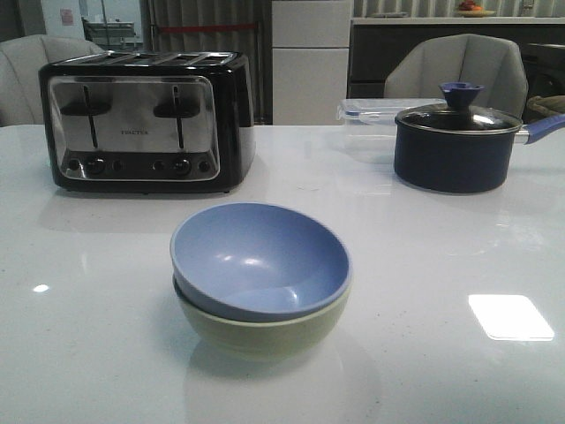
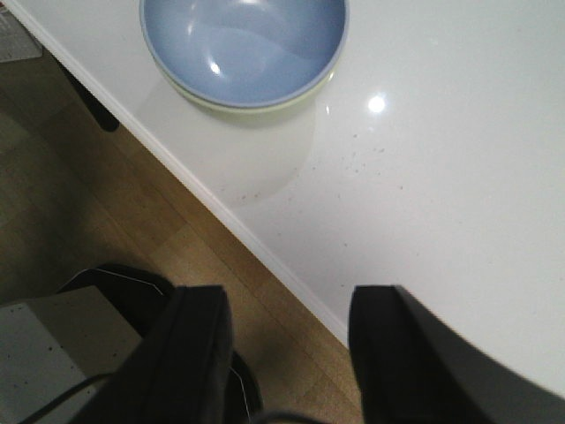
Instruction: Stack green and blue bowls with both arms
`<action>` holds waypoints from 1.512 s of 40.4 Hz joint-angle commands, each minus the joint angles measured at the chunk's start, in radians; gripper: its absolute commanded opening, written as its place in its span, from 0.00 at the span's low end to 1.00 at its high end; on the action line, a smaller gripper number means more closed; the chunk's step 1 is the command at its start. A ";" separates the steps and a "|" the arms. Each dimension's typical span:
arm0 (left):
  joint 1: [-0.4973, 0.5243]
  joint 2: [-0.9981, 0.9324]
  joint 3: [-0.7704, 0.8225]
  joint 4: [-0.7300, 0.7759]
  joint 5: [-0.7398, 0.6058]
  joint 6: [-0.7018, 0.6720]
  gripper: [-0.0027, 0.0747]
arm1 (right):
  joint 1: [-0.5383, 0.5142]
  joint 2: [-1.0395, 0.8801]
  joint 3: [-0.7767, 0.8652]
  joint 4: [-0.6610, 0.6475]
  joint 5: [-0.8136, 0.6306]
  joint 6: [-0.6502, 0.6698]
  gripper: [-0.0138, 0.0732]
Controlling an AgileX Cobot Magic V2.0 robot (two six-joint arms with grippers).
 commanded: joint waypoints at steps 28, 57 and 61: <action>-0.010 0.004 -0.023 -0.012 -0.077 0.001 0.15 | -0.005 0.003 -0.020 -0.001 -0.063 0.000 0.22; 0.362 -0.363 0.230 -0.032 -0.331 -0.004 0.15 | -0.005 0.003 -0.020 -0.001 -0.063 0.000 0.22; 0.392 -0.431 0.314 0.049 -0.411 -0.132 0.15 | -0.005 0.003 -0.020 -0.001 -0.063 0.000 0.22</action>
